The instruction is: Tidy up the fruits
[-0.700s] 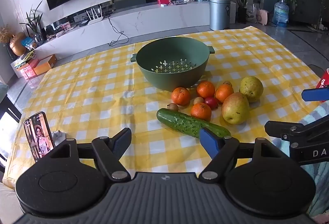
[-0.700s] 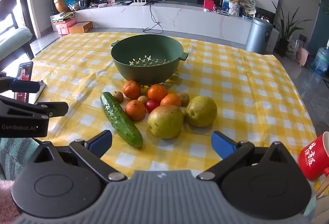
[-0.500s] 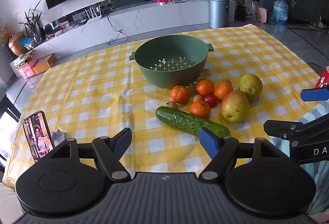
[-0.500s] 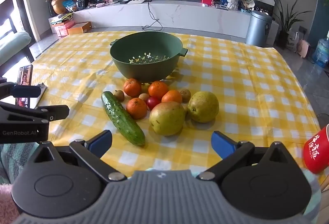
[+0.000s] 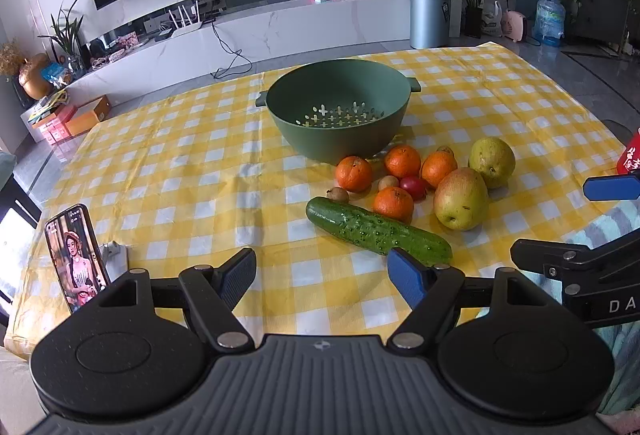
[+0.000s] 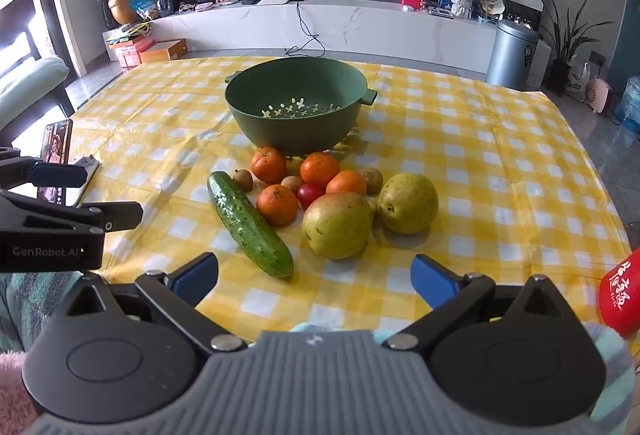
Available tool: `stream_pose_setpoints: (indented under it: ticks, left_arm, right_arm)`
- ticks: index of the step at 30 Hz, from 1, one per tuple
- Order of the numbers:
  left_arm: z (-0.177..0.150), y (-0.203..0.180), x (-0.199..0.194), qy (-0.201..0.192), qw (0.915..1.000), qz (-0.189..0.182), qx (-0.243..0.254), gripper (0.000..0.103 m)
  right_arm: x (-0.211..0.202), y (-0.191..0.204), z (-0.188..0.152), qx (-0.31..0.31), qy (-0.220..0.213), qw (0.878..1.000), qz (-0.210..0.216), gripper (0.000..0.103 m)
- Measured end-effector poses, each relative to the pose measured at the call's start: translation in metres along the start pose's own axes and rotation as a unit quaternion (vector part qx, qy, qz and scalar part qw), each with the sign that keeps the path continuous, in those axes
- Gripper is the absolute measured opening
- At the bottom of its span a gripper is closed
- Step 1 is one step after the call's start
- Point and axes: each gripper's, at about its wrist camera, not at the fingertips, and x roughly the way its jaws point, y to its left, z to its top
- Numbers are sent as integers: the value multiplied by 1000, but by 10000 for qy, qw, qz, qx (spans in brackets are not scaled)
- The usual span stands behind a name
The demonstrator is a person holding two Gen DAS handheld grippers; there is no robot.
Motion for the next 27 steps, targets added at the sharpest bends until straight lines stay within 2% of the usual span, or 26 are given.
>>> stream_pose_setpoints:
  ticks: [27]
  left_arm:
    - [-3,5,1,95,9999,15,-95,88]
  right_arm:
    - [7,5,-3,-28,124,9999,-31,99]
